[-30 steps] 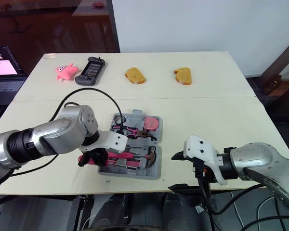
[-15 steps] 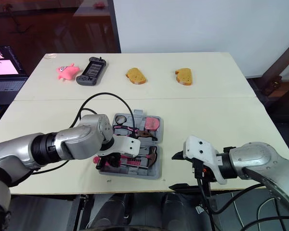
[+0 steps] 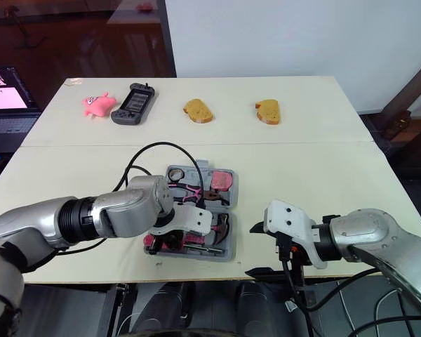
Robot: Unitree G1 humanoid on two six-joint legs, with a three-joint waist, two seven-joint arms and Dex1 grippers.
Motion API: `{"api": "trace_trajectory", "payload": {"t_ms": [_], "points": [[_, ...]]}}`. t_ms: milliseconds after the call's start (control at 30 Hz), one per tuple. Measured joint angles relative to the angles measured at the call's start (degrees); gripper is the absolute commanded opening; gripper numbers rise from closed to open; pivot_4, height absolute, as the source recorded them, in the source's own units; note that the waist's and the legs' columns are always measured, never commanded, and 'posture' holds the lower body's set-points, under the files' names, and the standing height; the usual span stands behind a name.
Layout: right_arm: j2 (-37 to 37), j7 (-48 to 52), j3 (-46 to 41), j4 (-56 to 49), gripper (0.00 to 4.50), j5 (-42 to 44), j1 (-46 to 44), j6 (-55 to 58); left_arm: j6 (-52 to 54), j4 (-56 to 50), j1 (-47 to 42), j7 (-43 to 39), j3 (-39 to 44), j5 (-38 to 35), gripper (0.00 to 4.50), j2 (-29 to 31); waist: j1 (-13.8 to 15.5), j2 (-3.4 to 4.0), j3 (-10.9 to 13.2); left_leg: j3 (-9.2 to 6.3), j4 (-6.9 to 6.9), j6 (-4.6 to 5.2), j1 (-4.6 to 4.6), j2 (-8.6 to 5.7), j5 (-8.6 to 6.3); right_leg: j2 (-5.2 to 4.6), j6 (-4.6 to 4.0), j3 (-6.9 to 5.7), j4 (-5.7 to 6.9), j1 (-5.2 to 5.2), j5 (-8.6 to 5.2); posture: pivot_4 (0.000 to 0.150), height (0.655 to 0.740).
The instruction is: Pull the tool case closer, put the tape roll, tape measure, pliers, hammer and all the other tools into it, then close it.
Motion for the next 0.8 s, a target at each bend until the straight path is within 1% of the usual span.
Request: {"api": "trace_trajectory", "payload": {"t_ms": [233, 800], "points": [[0.0, -0.1, 0.0, 0.0, 4.5, -0.1, 0.3, 0.0, 0.1, 1.2, -0.2, 2.0, -1.2, -1.3, 0.37, -1.1, 0.0, 0.0, 0.0, 0.0, 0.0, 0.0, 0.0, -0.01, 0.0, -0.01, 0.0, 0.0, -0.01, 0.01, 0.0, 0.15, 0.74], [0.0, 0.1, 0.3, 0.6, 4.5, -0.7, -0.6, 0.0, 0.4, 2.3, -0.5, 4.5, -0.9, -4.5, 0.37, -1.8, 0.1, 0.03, 0.0, -0.01, 0.05, 0.0, 0.0, -0.06, 0.0, -0.05, -0.01, 0.01, -0.04, 0.06, -0.01, 0.15, 0.74]]}}
